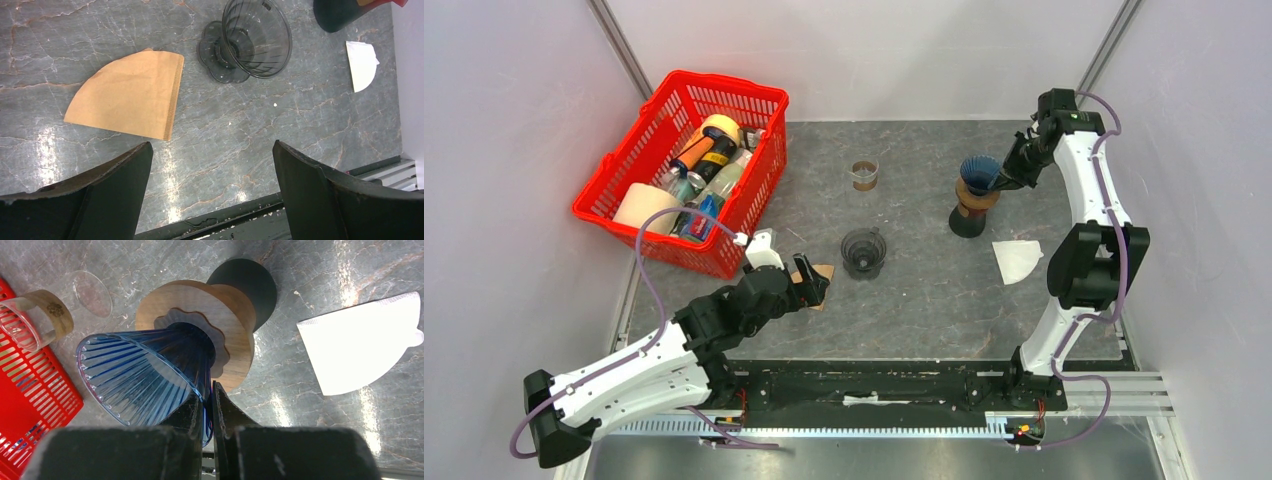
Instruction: Place the coffee filter in the dripper
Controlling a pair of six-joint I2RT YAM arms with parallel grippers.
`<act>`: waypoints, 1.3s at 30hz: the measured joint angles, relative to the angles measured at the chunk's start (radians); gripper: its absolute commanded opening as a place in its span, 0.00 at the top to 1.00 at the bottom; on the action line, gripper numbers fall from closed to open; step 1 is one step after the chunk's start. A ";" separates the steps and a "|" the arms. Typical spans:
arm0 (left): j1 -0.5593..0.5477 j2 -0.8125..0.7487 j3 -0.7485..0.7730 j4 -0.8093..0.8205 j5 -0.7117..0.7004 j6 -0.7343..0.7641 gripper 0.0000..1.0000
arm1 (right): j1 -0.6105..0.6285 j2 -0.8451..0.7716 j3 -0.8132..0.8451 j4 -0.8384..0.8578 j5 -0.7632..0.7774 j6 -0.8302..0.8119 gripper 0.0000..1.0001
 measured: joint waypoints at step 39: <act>0.000 -0.053 -0.002 0.005 -0.008 -0.001 0.03 | 0.091 0.106 0.091 -0.110 0.281 0.046 1.00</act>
